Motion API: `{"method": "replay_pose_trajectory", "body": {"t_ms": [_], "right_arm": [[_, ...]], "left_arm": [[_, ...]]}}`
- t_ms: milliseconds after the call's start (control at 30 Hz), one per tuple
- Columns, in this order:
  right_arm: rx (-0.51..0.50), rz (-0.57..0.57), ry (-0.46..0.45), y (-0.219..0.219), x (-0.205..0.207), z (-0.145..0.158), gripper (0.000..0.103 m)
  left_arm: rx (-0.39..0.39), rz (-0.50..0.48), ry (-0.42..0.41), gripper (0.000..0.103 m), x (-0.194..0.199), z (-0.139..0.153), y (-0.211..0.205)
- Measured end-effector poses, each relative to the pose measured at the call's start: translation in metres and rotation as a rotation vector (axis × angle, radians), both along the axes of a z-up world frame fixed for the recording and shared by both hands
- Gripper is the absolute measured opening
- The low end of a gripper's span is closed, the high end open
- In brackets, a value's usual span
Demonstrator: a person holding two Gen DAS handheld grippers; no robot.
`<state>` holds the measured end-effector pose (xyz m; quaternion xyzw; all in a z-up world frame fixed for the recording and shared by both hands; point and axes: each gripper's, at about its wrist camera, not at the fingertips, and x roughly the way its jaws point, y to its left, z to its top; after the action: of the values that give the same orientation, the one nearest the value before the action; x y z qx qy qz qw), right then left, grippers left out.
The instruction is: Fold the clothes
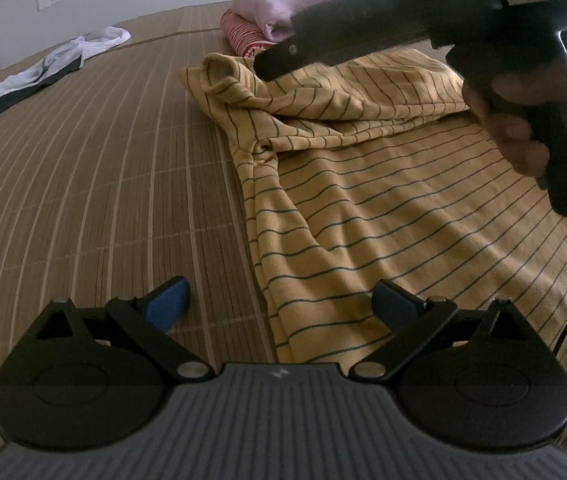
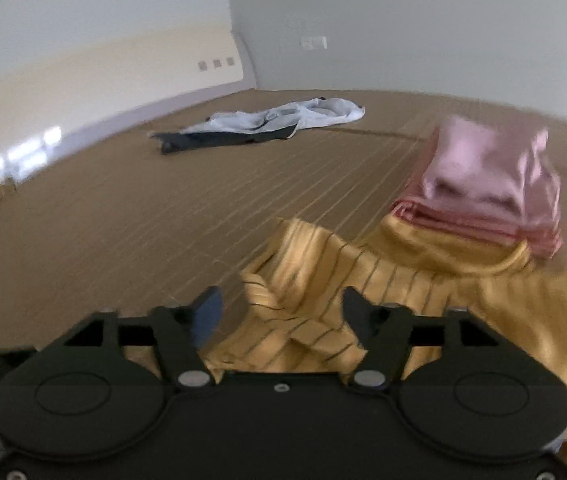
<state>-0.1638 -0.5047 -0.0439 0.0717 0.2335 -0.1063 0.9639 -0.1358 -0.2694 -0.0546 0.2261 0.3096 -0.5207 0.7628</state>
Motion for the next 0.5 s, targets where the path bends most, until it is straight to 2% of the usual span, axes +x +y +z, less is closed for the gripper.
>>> {"method": "replay_pose_trajectory", "body": {"t_ms": [167, 267, 333, 367, 400, 433, 500], "right_arm": [[-0.149, 0.085, 0.031, 0.020, 0.018, -0.010, 0.071], [-0.216, 0.105, 0.017, 0.029, 0.031, -0.014, 0.067], [-0.259, 0.108, 0.031, 0.032, 0.042, -0.016, 0.061], [-0.258, 0.123, 0.047, 0.031, 0.047, -0.018, 0.057], [-0.217, 0.165, 0.072, 0.030, 0.048, -0.020, 0.048], [-0.159, 0.221, 0.096, 0.028, 0.048, -0.021, 0.048], [-0.050, 0.280, 0.084, 0.021, 0.037, -0.019, 0.049]], "left_arm": [[0.000, -0.002, 0.001, 0.100, 0.001, -0.001, 0.001], [0.001, -0.004, 0.001, 0.100, 0.003, 0.000, 0.000], [0.002, -0.006, 0.002, 0.100, 0.005, 0.000, -0.001], [0.002, -0.007, 0.002, 0.100, 0.006, 0.000, -0.002], [0.003, -0.008, 0.003, 0.100, 0.007, 0.000, -0.002], [0.004, -0.011, 0.003, 0.100, 0.008, 0.000, -0.002], [0.005, -0.014, 0.003, 0.100, 0.008, 0.000, -0.002]]}}
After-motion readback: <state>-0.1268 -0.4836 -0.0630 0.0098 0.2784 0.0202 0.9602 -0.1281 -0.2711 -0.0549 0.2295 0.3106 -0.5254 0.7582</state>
